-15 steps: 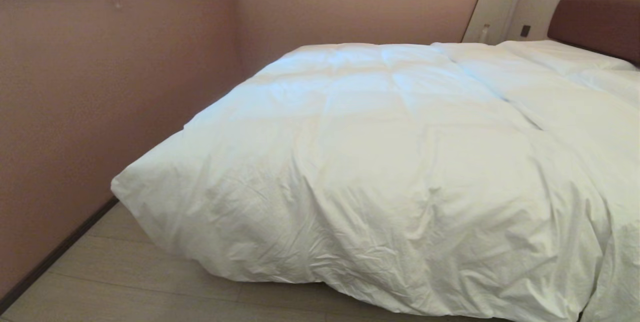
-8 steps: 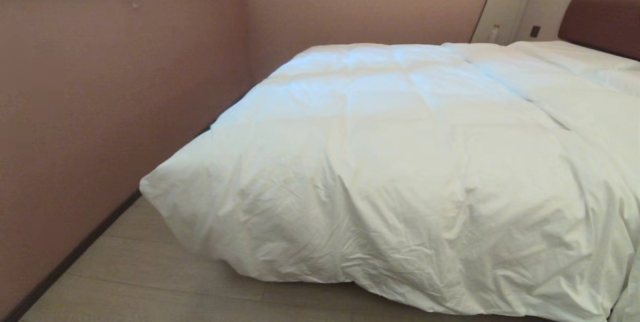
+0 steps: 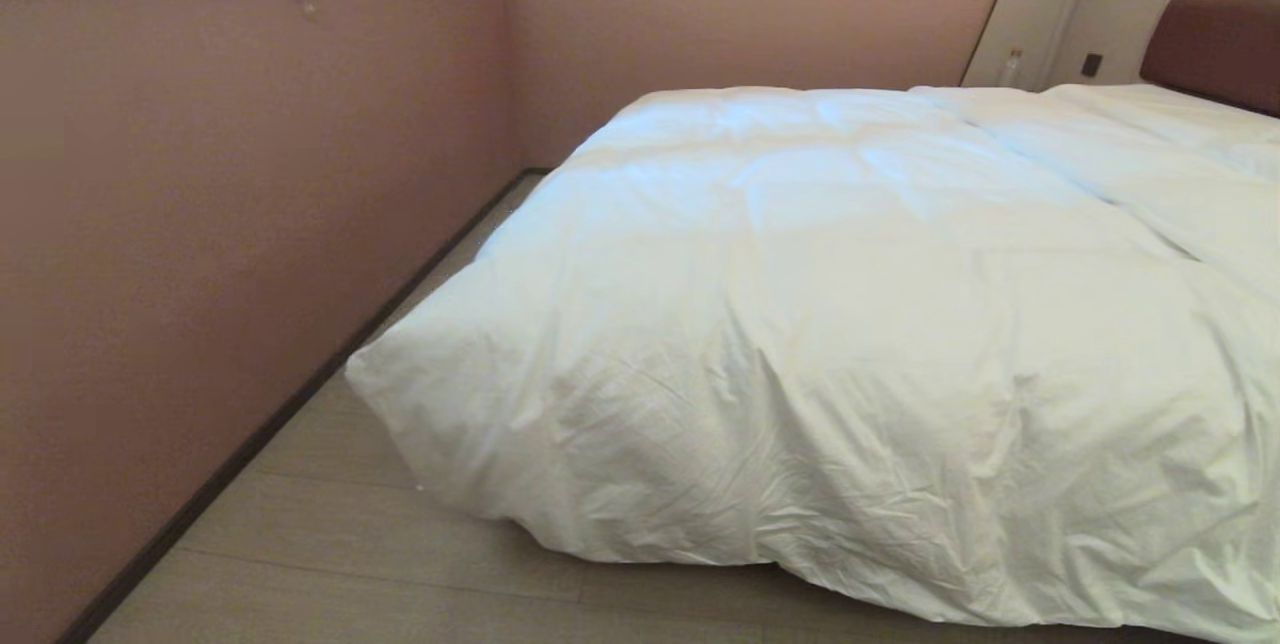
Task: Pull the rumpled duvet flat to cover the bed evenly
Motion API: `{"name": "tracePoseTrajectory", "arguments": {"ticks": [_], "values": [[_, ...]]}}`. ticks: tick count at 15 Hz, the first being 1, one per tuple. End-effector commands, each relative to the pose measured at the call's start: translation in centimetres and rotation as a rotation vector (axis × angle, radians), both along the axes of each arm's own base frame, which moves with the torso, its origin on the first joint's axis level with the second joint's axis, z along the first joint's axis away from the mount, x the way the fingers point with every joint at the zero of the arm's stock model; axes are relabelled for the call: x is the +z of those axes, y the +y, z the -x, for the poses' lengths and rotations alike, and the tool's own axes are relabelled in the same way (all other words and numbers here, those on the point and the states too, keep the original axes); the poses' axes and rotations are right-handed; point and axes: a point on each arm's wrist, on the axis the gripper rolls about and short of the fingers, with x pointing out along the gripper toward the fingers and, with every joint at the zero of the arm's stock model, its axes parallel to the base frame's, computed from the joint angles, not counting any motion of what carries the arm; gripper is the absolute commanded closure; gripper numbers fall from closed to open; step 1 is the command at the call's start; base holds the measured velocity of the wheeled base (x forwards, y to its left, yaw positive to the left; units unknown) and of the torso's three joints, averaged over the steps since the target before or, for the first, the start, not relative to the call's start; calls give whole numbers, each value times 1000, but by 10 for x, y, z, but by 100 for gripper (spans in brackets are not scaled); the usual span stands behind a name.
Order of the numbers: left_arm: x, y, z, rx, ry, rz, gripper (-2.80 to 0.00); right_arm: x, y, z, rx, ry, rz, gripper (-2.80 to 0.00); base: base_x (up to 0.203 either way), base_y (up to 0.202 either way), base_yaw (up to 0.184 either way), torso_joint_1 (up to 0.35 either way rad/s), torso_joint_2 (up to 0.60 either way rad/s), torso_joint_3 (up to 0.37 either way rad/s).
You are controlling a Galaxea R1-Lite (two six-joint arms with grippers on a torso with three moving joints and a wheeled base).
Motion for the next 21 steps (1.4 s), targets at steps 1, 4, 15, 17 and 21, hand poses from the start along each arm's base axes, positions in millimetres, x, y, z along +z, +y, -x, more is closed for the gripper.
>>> {"name": "tracePoseTrajectory", "arguments": {"ticks": [1, 4, 15, 17, 21], "values": [[0, 0, 0, 1, 0, 0, 0, 0, 0, 0, 0, 0, 1, 0, 0, 198, 4, -2, 2, 2], [0, 0, 0, 2, 0, 0, 0, 0, 0, 0, 0, 0, 1, 0, 0, 197, -2, 3, 4, 3], [0, 0, 0, 3, 0, -2, 0, 0, 0, 0, 0, 0, 0, 0, 0, 197, 0, 4, 2, 2], [0, 0, 0, 3, 0, -2, 0, 0, 0, 0, 0, 0, 0, 0, 0, 196, 0, 5, 5, 2], [0, 0, 0, 2, 0, -2, 0, 0, 0, 0, 0, 0, 1, 0, 0, 196, 1, 5, 0, 1]]}}
